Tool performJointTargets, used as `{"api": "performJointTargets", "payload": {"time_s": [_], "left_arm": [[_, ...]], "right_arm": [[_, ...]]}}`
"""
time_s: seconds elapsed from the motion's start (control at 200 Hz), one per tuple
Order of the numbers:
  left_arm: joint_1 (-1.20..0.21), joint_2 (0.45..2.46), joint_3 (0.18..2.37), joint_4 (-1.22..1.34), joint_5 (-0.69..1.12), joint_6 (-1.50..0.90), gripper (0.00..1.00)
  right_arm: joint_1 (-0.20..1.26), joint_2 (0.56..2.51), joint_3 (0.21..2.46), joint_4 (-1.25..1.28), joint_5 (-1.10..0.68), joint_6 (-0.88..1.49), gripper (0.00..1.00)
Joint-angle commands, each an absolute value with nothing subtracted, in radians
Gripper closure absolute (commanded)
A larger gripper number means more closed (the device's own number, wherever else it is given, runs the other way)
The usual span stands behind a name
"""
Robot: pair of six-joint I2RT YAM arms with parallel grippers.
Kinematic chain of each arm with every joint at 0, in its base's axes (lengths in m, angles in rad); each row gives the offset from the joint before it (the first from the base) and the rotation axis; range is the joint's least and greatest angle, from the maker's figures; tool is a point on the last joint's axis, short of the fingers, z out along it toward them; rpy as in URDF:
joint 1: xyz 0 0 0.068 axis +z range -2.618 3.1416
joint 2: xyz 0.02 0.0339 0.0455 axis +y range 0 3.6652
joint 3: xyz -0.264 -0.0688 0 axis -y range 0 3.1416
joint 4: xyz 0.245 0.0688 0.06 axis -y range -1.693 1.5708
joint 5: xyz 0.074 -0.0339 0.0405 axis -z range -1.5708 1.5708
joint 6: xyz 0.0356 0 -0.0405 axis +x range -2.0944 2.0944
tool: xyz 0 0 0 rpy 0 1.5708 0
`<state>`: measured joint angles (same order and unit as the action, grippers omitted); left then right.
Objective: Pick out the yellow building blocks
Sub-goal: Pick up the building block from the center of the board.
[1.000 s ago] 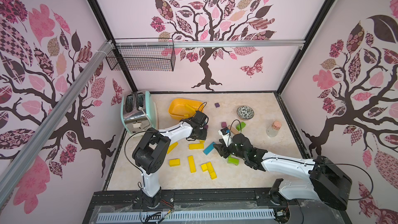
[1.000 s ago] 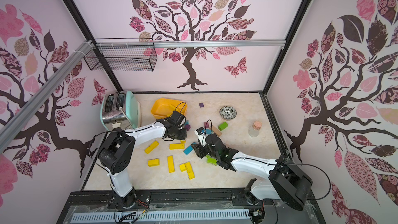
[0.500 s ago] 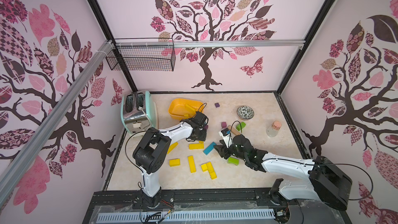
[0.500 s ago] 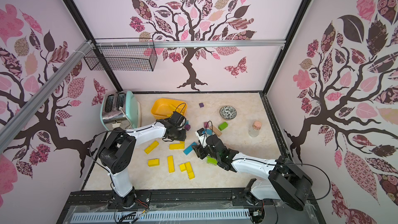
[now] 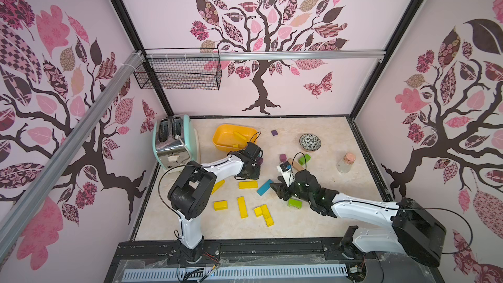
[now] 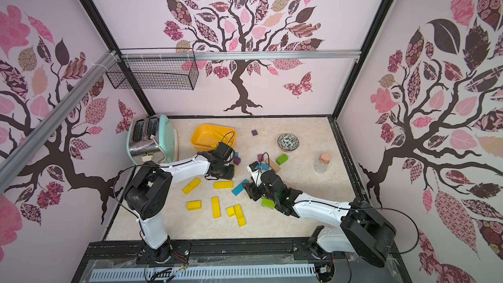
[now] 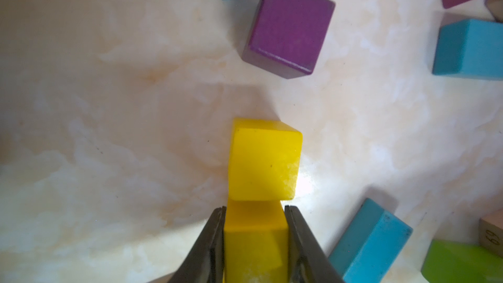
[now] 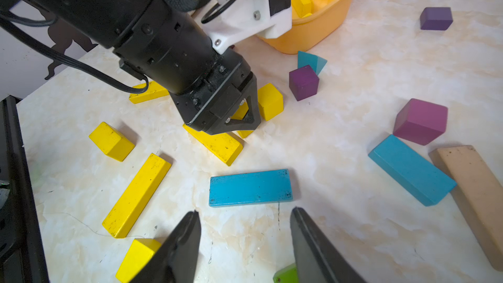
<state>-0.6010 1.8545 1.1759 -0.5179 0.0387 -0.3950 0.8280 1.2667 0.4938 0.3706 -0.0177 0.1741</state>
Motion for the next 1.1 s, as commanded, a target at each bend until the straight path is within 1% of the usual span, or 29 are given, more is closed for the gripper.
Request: {"api": "performJointTargets", "payload": {"time_s": [0.0, 0.205, 0.38, 0.435, 0.47, 0.695, 1.095], "left_arm": [[-0.603, 1.828, 1.161, -0.511, 0.031, -0.39, 0.68], [-0.604, 1.813, 1.164, -0.503, 0.012, -0.393, 0.73], [-0.604, 1.801, 1.166, -0.508, 0.006, -0.397, 0.73], [-0.604, 1.794, 1.166, -0.508, 0.009, -0.401, 0.75], [-0.603, 1.788, 1.164, -0.507, 0.015, -0.402, 0.79], [-0.603, 1.742, 1.144, -0.504, 0.017, -0.413, 0.84], [-0.596, 1.639, 1.102, -0.536, 0.013, -0.414, 0.89]], "right_arm": [[0.832, 1.252, 0.503, 0.362, -0.002, 0.15, 0.42], [0.854, 1.257, 0.504, 0.37, 0.014, 0.127, 0.42], [0.856, 1.252, 0.503, 0.362, 0.024, 0.118, 0.42], [0.856, 1.251, 0.503, 0.362, 0.024, 0.118, 0.42], [0.856, 1.252, 0.503, 0.363, 0.022, 0.118, 0.42], [0.856, 1.248, 0.492, 0.374, 0.027, 0.115, 0.42], [0.857, 1.268, 0.494, 0.385, 0.019, 0.112, 0.42]]}}
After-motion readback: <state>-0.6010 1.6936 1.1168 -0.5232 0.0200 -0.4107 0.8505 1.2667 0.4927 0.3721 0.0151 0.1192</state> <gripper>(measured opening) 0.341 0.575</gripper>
